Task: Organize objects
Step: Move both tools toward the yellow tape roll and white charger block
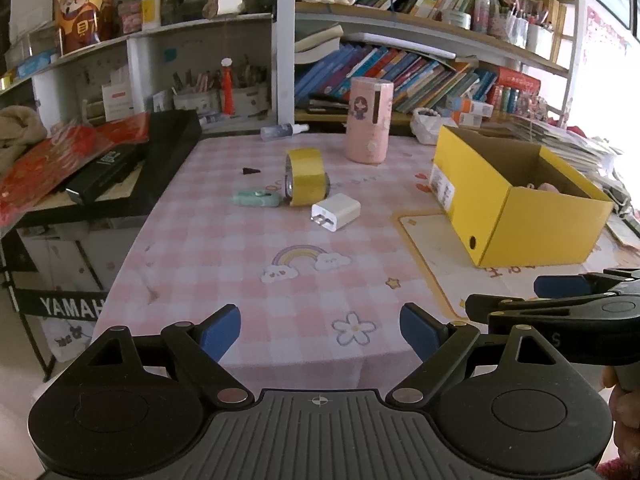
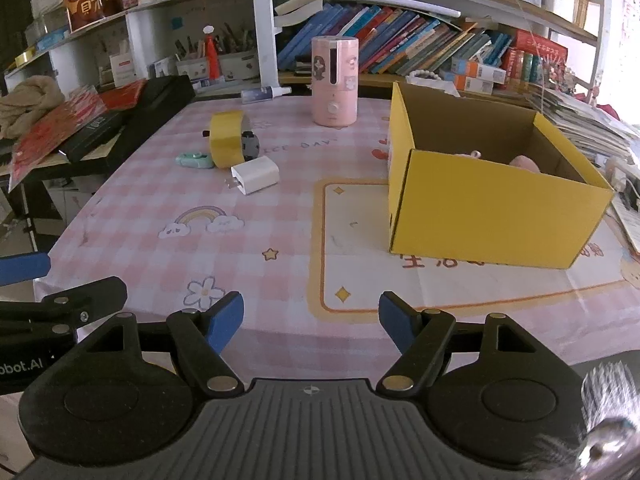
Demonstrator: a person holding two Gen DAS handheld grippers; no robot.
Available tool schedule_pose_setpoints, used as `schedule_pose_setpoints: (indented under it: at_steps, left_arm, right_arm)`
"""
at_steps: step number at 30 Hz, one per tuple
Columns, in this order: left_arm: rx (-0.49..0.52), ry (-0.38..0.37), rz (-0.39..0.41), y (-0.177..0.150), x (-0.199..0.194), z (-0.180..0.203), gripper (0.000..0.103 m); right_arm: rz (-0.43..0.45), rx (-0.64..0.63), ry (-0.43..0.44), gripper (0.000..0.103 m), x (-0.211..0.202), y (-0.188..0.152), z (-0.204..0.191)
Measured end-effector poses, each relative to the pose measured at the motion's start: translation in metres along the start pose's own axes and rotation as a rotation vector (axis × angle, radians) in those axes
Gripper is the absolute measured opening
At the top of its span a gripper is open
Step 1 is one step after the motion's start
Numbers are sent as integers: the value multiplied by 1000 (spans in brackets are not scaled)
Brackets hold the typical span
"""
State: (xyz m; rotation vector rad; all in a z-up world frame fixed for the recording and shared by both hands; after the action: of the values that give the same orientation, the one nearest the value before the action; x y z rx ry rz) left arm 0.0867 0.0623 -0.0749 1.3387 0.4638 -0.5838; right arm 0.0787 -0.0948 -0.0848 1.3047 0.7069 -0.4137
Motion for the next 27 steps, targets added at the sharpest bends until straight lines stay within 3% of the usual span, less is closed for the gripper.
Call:
schedule_pose_setpoints:
  at_steps: [27]
  left_arm:
    - [-64,80,0,78,101,1,89]
  right_arm:
    - [36,-97,94,71,107,102,25]
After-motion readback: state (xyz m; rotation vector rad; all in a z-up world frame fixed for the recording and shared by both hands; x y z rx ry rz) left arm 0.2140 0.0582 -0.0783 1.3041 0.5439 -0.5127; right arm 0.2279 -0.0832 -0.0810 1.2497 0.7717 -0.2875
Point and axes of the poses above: each gripper's, at about its wrist camera, not at the fingertips, and x roughly the way its jaws point, z to its right, y to its top, the point moved 10 cm from there along x, roughly the way its jaws point, and after that the axes turned 11 degrees about -x, right-handed, at the moved point
